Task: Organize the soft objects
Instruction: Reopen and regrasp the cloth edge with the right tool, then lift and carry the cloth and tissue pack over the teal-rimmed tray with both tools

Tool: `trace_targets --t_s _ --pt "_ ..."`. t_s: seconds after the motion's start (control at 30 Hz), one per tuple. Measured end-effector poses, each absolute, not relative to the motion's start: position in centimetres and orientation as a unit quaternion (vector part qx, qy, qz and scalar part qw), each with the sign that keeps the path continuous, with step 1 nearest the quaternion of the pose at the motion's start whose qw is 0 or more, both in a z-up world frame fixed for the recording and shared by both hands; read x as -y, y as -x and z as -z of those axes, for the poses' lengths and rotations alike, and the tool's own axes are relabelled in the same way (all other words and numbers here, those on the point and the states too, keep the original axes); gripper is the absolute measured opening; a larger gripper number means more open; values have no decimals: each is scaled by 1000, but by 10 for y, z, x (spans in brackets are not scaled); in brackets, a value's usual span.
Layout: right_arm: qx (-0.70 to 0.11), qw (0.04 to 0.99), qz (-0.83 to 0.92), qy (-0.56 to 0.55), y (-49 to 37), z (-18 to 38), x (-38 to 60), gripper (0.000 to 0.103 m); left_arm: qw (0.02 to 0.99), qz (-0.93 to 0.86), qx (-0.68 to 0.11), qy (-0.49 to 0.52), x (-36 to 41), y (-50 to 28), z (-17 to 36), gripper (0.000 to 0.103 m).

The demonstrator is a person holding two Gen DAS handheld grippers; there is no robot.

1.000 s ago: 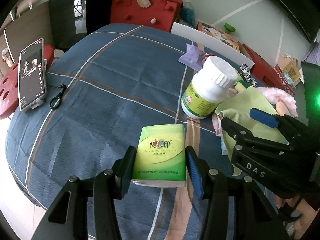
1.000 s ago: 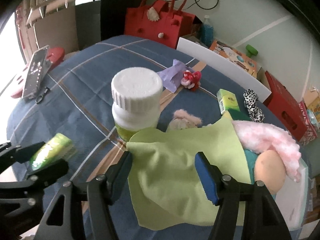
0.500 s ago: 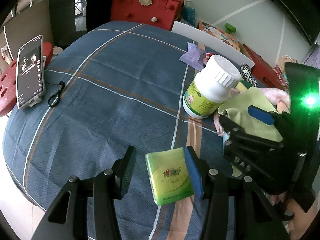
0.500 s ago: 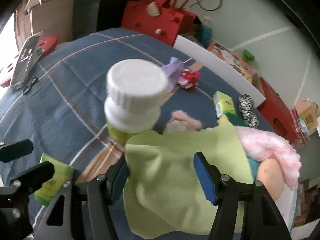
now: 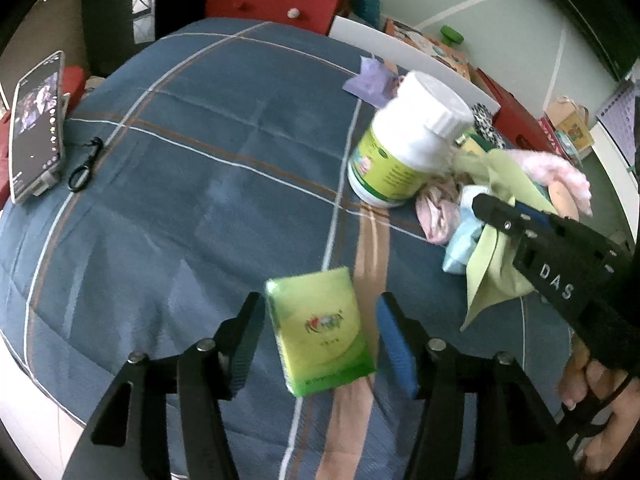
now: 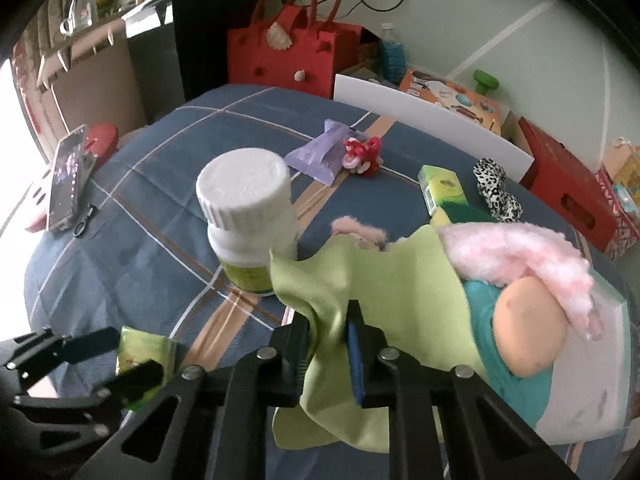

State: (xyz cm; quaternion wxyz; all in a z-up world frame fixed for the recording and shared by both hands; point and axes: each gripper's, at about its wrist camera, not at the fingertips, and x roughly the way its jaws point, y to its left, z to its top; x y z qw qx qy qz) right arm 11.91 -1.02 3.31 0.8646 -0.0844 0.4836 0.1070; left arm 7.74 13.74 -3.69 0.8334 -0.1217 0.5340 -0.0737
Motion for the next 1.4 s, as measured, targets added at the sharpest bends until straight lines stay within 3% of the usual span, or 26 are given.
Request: trace_targets --t_s 0.67,0.8,1.23,1.3,1.37,1.4 --pt "-493 858 -148 4 -108 -37 29 20 827 61 -551 93 -113 -81 55 60" --pt "-493 857 -149 -4 -107 -37 31 22 829 53 -547 99 -119 -81 55 52" --pt "-502 853 -142 -9 -106 -34 33 24 831 53 -542 109 -126 -78 55 51" --pt "-499 855 -142 -9 -105 -36 35 24 832 54 -542 111 -127 -78 55 51" --pt "-496 857 -138 2 -104 -37 34 5 832 53 -540 112 -128 -77 54 51" --pt "-494 858 -139 4 -103 -38 33 5 833 53 -540 112 -129 -77 54 50"
